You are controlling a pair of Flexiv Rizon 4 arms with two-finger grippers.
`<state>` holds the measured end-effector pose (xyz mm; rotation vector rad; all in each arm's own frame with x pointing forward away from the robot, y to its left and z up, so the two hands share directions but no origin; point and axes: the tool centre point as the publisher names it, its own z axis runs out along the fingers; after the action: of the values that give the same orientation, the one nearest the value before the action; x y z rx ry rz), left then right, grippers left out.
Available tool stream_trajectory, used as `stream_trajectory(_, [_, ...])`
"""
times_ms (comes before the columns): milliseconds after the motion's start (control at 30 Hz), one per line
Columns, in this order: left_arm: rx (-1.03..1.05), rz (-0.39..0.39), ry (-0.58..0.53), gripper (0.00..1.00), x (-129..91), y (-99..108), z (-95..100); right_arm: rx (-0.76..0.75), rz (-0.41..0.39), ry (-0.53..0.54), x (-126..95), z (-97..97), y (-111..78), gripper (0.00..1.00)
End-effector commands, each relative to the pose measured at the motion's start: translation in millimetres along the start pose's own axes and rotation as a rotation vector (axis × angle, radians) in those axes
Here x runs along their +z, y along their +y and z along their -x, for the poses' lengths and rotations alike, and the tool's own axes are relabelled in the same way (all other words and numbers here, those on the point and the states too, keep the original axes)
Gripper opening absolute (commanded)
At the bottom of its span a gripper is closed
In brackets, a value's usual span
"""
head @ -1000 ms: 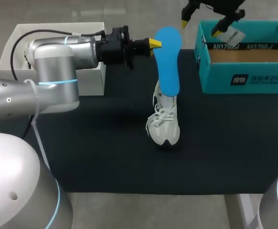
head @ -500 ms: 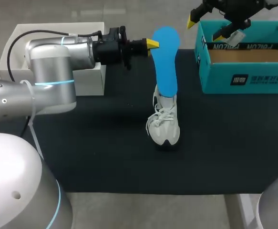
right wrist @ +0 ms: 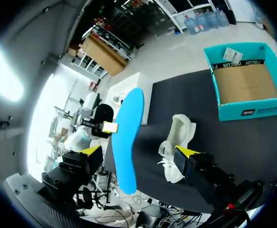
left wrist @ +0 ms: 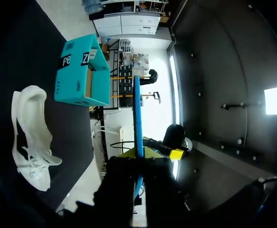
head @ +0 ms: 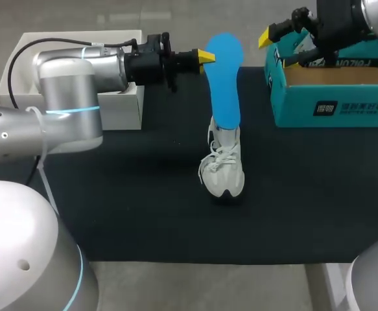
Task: Take the shoe out of the shoebox, open the shoe tongue, remove and reinsert the insole, then place the shoe into the shoebox
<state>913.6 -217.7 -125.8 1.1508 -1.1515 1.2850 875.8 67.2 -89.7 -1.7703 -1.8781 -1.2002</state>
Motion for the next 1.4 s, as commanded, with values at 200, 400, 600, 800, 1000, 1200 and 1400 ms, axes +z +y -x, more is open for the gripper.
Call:
stream_trajectory(200, [-0.004,-0.003,0.008,0.0,-1,-3,1.3,0.118,0.087,0.787,6,16.3,-2.2,1.0])
stream_trajectory(400, [-0.008,0.003,0.015,0.0,0,-4,1.9,0.133,-0.013,0.796,11,9.5,6.6,1.0])
stream_trajectory(600, [-0.009,0.012,0.021,0.0,1,-5,3.0,0.13,-0.09,0.769,14,2.6,11.2,1.0])
stream_trajectory(800, [-0.012,0.02,0.026,0.0,2,-4,4.7,0.142,-0.145,0.673,20,7.3,9.4,1.0])
stream_trajectory(1000, [-0.013,0.025,0.029,0.0,2,-3,4.1,0.154,-0.161,0.591,27,12.5,8.7,1.0])
stream_trajectory(1200, [-0.011,0.026,0.032,0.0,2,-3,2.3,0.168,-0.17,0.602,32,14.5,6.1,1.0])
stream_trajectory(1400, [-0.008,0.024,0.037,0.0,1,-3,0.3,0.15,-0.197,0.591,33,14.1,4.5,1.0])
